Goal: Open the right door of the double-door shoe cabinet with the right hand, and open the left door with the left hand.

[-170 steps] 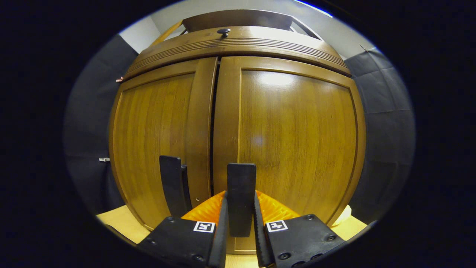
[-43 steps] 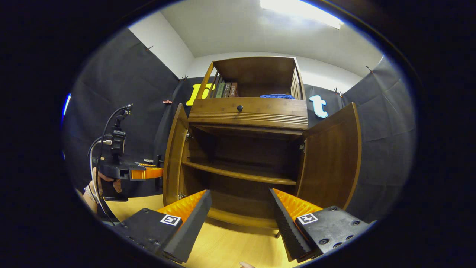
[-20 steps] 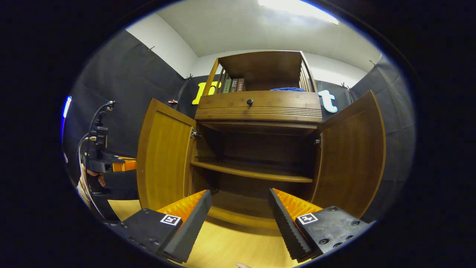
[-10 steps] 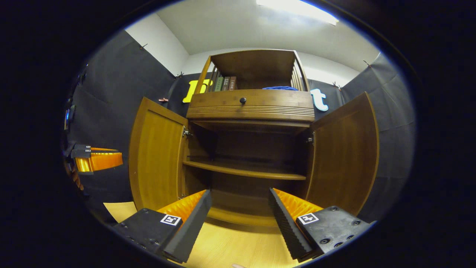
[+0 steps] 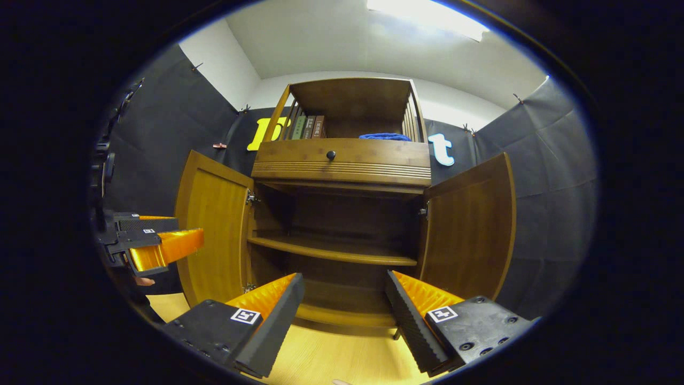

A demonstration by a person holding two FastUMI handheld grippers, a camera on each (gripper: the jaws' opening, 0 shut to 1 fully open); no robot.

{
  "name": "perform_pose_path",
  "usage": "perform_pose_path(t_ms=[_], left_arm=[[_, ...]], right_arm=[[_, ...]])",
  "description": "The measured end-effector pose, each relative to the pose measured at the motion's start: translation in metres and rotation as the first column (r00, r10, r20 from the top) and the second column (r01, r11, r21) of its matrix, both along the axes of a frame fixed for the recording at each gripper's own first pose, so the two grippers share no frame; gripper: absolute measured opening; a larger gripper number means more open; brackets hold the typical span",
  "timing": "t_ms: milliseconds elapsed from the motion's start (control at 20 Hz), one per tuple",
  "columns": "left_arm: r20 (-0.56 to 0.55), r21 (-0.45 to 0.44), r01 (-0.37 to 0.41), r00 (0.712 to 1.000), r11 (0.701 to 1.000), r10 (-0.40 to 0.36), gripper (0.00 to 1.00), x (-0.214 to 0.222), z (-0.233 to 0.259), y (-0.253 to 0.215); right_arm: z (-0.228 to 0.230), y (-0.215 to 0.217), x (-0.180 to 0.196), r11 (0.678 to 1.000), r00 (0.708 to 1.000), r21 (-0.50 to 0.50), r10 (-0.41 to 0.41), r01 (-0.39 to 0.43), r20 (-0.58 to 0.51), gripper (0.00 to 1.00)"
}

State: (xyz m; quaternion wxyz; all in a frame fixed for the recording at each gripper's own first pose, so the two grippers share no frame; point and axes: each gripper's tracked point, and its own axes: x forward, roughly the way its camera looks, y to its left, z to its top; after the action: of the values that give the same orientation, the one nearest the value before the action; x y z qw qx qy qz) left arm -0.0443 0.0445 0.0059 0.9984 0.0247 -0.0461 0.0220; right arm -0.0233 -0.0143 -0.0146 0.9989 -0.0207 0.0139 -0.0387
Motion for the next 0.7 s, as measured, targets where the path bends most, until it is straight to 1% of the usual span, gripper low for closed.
perform_pose_path(t_ms=[100, 200, 250, 300, 350, 400, 500, 650, 700], left_arm=[[-0.019, -0.049, 0.058, 0.998, 0.997, -0.059, 0.97, 0.004, -0.002, -0.011], [-0.036, -0.077, 0.081, 0.996, 0.994, -0.084, 0.97, 0.008, -0.003, -0.013], [-0.043, -0.079, 0.08, 0.996, 0.994, -0.084, 0.96, 0.01, -0.003, -0.013], [-0.043, -0.076, 0.074, 0.996, 0.994, -0.078, 0.95, 0.012, -0.002, -0.012], [-0.04, -0.072, 0.069, 0.997, 0.995, -0.072, 0.96, 0.014, -0.002, -0.012], [-0.037, -0.07, 0.069, 0.997, 0.995, -0.072, 0.95, 0.015, -0.001, -0.014], [-0.033, -0.069, 0.074, 0.997, 0.995, -0.076, 0.96, 0.014, -0.003, -0.019], [-0.025, -0.056, 0.084, 0.996, 0.995, -0.085, 0.96, 0.013, -0.003, -0.024], [-0.021, -0.051, 0.087, 0.996, 0.995, -0.088, 0.96, 0.013, -0.002, -0.026]], right_arm=[[0.006, 0.001, -0.004, 1.0, 1.0, -0.008, 0.002, -0.002, 0.003, 0.97], [0.014, 0.001, -0.007, 1.0, 1.0, -0.017, 0.006, -0.006, 0.019, 0.97], [0.018, 0.0, -0.008, 1.0, 1.0, -0.023, 0.003, -0.002, 0.027, 0.95], [0.02, -0.002, -0.009, 1.0, 0.999, -0.028, 0.0, 0.001, 0.033, 0.97], [0.021, -0.002, -0.01, 1.0, 0.999, -0.028, 0.001, 0.0, 0.037, 0.97], [0.022, -0.002, -0.01, 1.0, 0.999, -0.024, 0.002, -0.001, 0.039, 0.95], [0.022, -0.005, -0.011, 1.0, 0.999, -0.011, 0.004, -0.003, 0.036, 0.95], [0.02, -0.009, -0.011, 1.0, 1.0, 0.003, 0.0, 0.0, 0.03, 0.95], [0.02, -0.01, -0.011, 1.0, 1.0, 0.004, -0.003, 0.003, 0.029, 0.97]])
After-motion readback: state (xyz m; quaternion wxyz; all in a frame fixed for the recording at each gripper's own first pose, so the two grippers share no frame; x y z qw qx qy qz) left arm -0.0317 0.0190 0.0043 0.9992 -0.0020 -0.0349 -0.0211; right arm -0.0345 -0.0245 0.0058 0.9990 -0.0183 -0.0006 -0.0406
